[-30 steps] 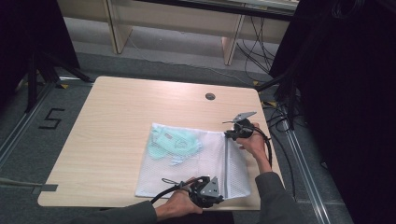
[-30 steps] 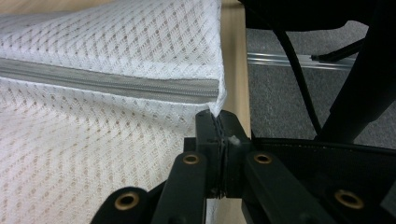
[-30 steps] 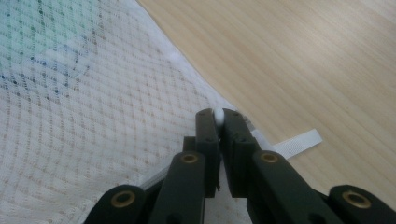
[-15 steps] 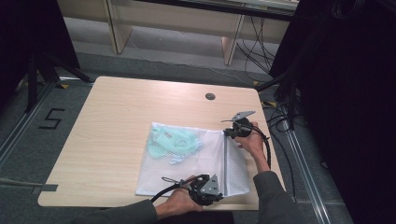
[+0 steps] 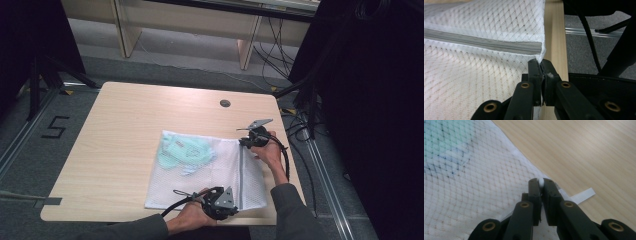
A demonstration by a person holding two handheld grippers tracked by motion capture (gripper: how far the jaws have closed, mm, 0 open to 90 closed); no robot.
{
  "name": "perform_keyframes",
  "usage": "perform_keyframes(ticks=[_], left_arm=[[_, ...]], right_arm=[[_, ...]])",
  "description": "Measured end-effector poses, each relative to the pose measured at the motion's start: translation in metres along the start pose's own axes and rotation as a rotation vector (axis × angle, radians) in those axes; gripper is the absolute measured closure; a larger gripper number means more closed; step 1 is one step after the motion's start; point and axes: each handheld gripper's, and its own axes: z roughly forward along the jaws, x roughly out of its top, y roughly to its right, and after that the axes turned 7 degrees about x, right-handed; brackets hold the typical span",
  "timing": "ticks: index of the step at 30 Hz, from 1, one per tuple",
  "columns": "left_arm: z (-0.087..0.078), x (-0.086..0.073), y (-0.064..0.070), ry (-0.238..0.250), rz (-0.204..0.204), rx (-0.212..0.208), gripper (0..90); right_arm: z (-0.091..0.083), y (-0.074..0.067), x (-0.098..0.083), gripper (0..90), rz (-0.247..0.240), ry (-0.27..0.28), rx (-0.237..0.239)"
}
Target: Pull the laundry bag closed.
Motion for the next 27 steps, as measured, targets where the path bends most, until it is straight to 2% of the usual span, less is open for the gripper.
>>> perform_keyframes(ticks=[2,3,4,6,7,8,9,10,12,14,15,18,20,22,24,26,27], left_arm=[[-0.001,0.001,-0.002,0.000,-0.015,0.007,81.9],[-0.002,0.002,-0.004,0.006,-0.035,0.004,79.4],[-0.003,0.002,-0.005,0.006,-0.043,-0.002,76.3],[-0.006,0.003,-0.006,0.023,-0.047,-0.005,72.7],[-0.008,0.004,-0.008,0.025,-0.037,-0.003,70.8],[-0.011,0.005,-0.009,0.029,-0.043,-0.003,70.0],[-0.013,0.005,-0.010,0.033,-0.041,0.002,69.1],[-0.016,0.006,-0.011,0.041,-0.042,0.005,67.4],[-0.022,0.006,-0.015,0.048,-0.037,0.007,65.0],[-0.028,0.007,-0.019,0.057,-0.046,0.011,61.4],[-0.032,0.007,-0.020,0.063,-0.050,0.010,60.2],[-0.044,0.006,-0.026,0.067,-0.060,0.038,54.6],[-0.053,0.004,-0.030,0.070,-0.073,0.052,52.2],[-0.064,0.001,-0.035,0.071,-0.087,0.077,49.8],[-0.074,-0.002,-0.040,0.078,-0.096,0.098,48.2],[-0.081,-0.004,-0.044,0.085,-0.119,0.115,47.4],[-0.085,-0.005,-0.045,0.088,-0.130,0.124,47.0]], right_arm=[[0.001,0.001,-0.001,81.3,0.002,-0.005,-0.001],[0.000,0.000,-0.001,78.9,0.030,-0.018,0.002],[0.000,0.000,-0.001,74.8,0.065,-0.016,-0.019],[-0.001,0.001,-0.002,70.6,0.067,-0.008,-0.019],[-0.004,0.001,0.000,68.1,0.074,-0.032,-0.013],[-0.003,0.000,-0.001,66.8,0.071,-0.007,-0.028],[-0.005,0.000,0.000,65.5,0.073,-0.004,-0.026],[-0.009,-0.002,0.002,63.4,0.078,-0.026,-0.010],[-0.010,-0.004,0.001,59.6,0.078,-0.005,-0.027],[-0.014,-0.007,0.002,57.2,0.097,0.005,-0.014],[-0.015,-0.007,0.001,56.3,0.079,0.008,-0.032],[-0.020,-0.012,0.000,52.8,0.085,0.019,-0.030],[-0.027,-0.018,0.000,52.5,0.098,0.003,-0.008],[-0.029,-0.022,-0.001,50.9,0.095,0.033,-0.013],[-0.034,-0.029,-0.001,48.6,0.101,0.039,-0.011],[-0.039,-0.034,-0.001,47.5,0.086,0.053,-0.001],[-0.040,-0.034,-0.001,47.4,0.061,0.067,0.006]])
